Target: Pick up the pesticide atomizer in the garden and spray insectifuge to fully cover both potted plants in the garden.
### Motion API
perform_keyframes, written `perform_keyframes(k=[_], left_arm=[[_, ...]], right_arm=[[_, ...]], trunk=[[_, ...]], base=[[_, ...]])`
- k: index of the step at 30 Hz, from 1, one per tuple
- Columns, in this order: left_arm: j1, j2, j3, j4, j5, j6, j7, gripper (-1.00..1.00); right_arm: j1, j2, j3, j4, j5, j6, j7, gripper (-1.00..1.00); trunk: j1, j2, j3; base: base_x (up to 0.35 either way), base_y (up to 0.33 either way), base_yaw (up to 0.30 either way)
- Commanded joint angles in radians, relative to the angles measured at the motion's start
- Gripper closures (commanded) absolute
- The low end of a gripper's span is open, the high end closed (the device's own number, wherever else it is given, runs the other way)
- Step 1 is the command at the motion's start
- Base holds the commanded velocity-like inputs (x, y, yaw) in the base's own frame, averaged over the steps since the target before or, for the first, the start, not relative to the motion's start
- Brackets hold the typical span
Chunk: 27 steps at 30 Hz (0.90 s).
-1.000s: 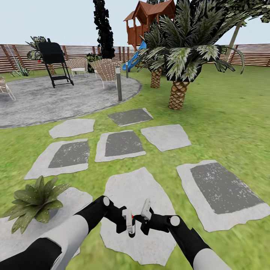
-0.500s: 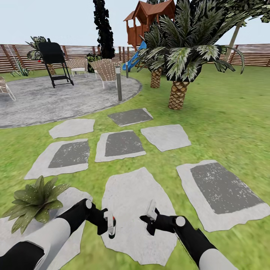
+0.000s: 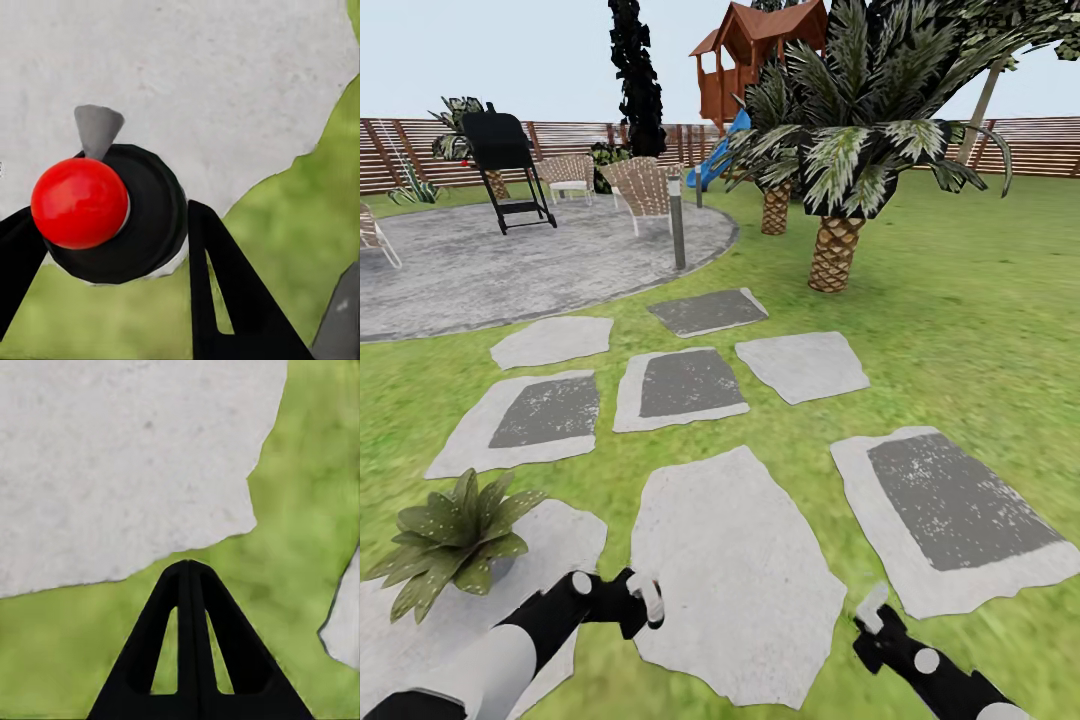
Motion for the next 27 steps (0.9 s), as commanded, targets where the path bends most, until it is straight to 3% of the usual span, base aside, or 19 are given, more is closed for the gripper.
perform_keyframes(k=[1,2,4,5,7,8,9,10,12,15,17,18,19,21,27], left_arm=[[0.02,0.0,0.016,-0.001,0.036,-0.009,0.049,1.0],[0.039,0.0,0.027,-0.001,0.081,-0.011,0.105,1.0],[0.066,0.0,0.036,-0.001,0.133,-0.024,0.174,1.0],[0.084,0.0,0.04,-0.001,0.163,-0.048,0.214,1.0],[0.101,0.0,0.043,0.0,0.202,-0.088,0.274,1.0],[0.135,-0.011,0.045,0.027,0.309,-0.115,0.384,1.0],[0.14,-0.012,0.045,0.032,0.353,-0.118,0.416,1.0],[0.142,-0.012,0.045,0.034,0.367,-0.118,0.425,1.0],[0.158,-0.011,0.045,0.038,0.431,-0.119,0.47,1.0],[0.193,-0.006,0.045,0.039,0.455,-0.119,0.53,1.0],[0.222,-0.008,0.045,0.039,0.468,-0.122,0.599,1.0],[0.263,-0.014,0.045,0.047,0.548,-0.182,0.66,1.0],[0.271,-0.015,0.044,0.062,0.57,-0.195,0.665,1.0],[0.286,-0.014,0.043,0.135,0.591,-0.215,0.666,1.0],[0.302,-0.015,0.042,0.16,0.594,-0.229,0.66,1.0]], right_arm=[[0.0,0.002,-0.001,0.042,-0.049,-0.004,-0.049,1.0],[0.001,0.004,-0.001,0.082,-0.121,-0.008,-0.092,-1.0],[0.002,0.005,-0.001,0.123,-0.227,-0.031,-0.141,-1.0],[0.003,0.005,-0.001,0.143,-0.3,-0.061,-0.174,-1.0],[0.005,0.005,-0.001,0.161,-0.388,-0.109,-0.227,-1.0],[0.026,0.0,-0.001,0.169,-0.436,-0.14,-0.274,-1.0],[0.039,-0.001,-0.002,0.169,-0.441,-0.157,-0.278,-1.0],[0.044,-0.001,-0.002,0.169,-0.442,-0.166,-0.279,-1.0],[0.081,0.001,-0.002,0.17,-0.463,-0.259,-0.282,-1.0],[0.098,0.006,-0.001,0.184,-0.549,-0.327,-0.282,-1.0],[0.1,0.007,-0.001,0.187,-0.567,-0.335,-0.281,-1.0],[0.101,0.008,-0.001,0.187,-0.578,-0.336,-0.281,-1.0],[0.101,0.008,-0.001,0.186,-0.579,-0.336,-0.281,-1.0],[0.101,0.009,-0.001,0.185,-0.58,-0.336,-0.281,-1.0],[0.101,0.01,-0.001,0.187,-0.581,-0.337,-0.282,-1.0]], trunk=[[0.0,0.0,-0.001],[0.0,0.0,-0.001],[0.0,0.0,-0.001],[0.0,0.0,-0.001],[0.0,0.0,-0.001],[0.0,0.0,-0.001],[0.0,0.0,-0.001],[0.0,0.0,-0.001],[0.0,0.0,-0.001],[0.0,0.0,-0.001],[0.0,0.0,-0.001],[0.0,0.0,-0.001],[0.0,0.0,-0.001],[0.0,0.0,-0.001],[0.0,0.0,-0.001]], base=[[0.0,0.0,0.0],[0.0,0.0,0.0],[0.0,0.0,0.0],[0.0,0.0,0.0],[0.0,0.0,0.0],[0.0,0.0,0.0],[0.0,0.0,0.0],[0.0,0.0,0.0],[0.0,0.0,0.0],[0.0,0.0,0.0],[0.0,0.0,0.0],[0.0,0.0,0.0],[0.0,0.0,0.0],[0.0,0.0,0.0],[0.0,0.0,0.0]])
